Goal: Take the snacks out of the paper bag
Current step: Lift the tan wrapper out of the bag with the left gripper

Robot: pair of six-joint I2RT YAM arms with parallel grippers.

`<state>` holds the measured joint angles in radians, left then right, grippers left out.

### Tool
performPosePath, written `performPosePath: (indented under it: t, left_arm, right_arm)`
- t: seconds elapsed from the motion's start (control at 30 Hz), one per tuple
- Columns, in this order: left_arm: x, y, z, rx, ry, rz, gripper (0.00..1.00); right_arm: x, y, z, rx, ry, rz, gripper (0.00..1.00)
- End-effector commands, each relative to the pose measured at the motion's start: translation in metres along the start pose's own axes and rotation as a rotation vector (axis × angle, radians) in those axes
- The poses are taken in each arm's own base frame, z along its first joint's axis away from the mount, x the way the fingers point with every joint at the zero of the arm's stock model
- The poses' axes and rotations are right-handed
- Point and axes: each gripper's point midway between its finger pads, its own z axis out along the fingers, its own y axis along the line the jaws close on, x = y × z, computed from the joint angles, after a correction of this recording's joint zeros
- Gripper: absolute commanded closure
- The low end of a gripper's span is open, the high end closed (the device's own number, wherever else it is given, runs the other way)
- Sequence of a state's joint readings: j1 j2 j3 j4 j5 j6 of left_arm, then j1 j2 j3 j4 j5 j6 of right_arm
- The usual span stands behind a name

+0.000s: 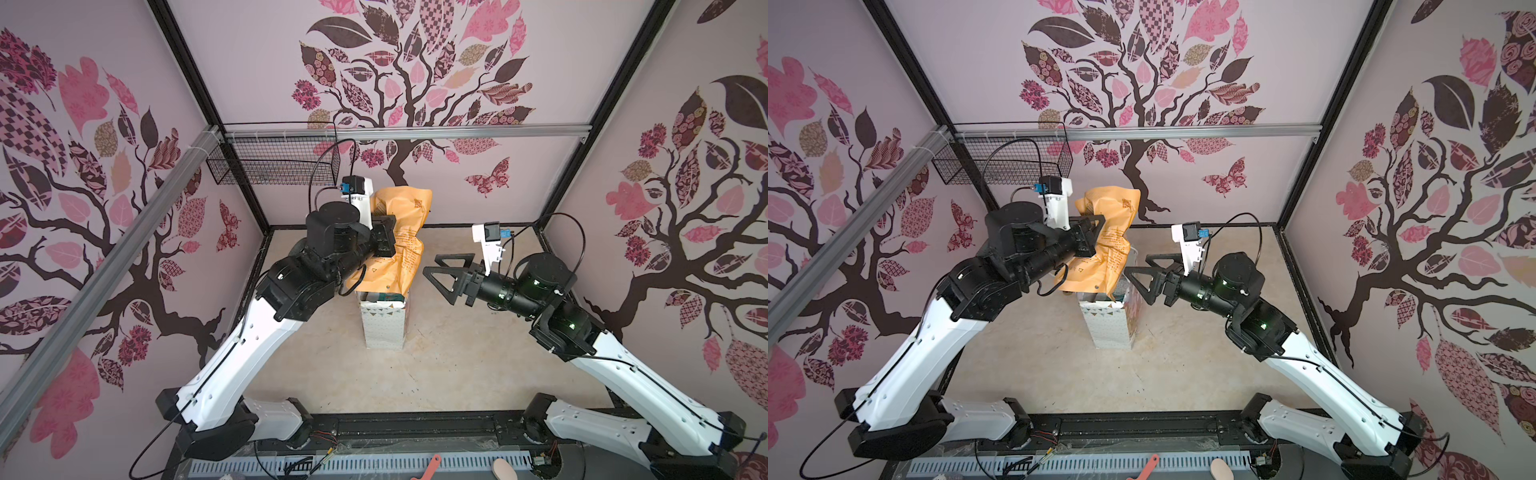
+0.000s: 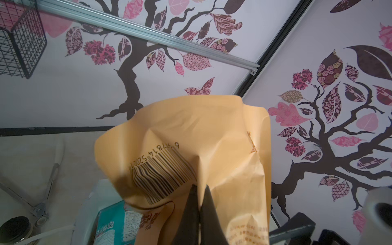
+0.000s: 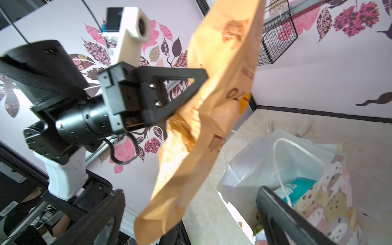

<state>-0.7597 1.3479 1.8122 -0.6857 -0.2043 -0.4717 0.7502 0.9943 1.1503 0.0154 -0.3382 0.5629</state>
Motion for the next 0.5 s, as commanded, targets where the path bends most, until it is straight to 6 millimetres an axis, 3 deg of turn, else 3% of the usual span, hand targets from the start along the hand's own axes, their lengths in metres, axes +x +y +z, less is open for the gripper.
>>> performPosePath:
  t: [0.0,0.2,0.47]
  left_arm:
    - [0.0,-0.014,0.008,0.071,-0.011,-0.038,1.0]
    - [0.004,-0.02,0.015,0.093,-0.01,-0.06,1.0]
    - [0.016,-0.016,0.021,0.065,0.016,-0.048,1.0]
  right_arm:
    - [-0.002,-0.001,0.009,-0.021,-0.014,0.047,0.0]
    - [0.007,-0.022,0.035,0.039,0.033,0.099,0.03]
    - [0.01,-0.03,0.04,0.047,0.019,0.084,0.35]
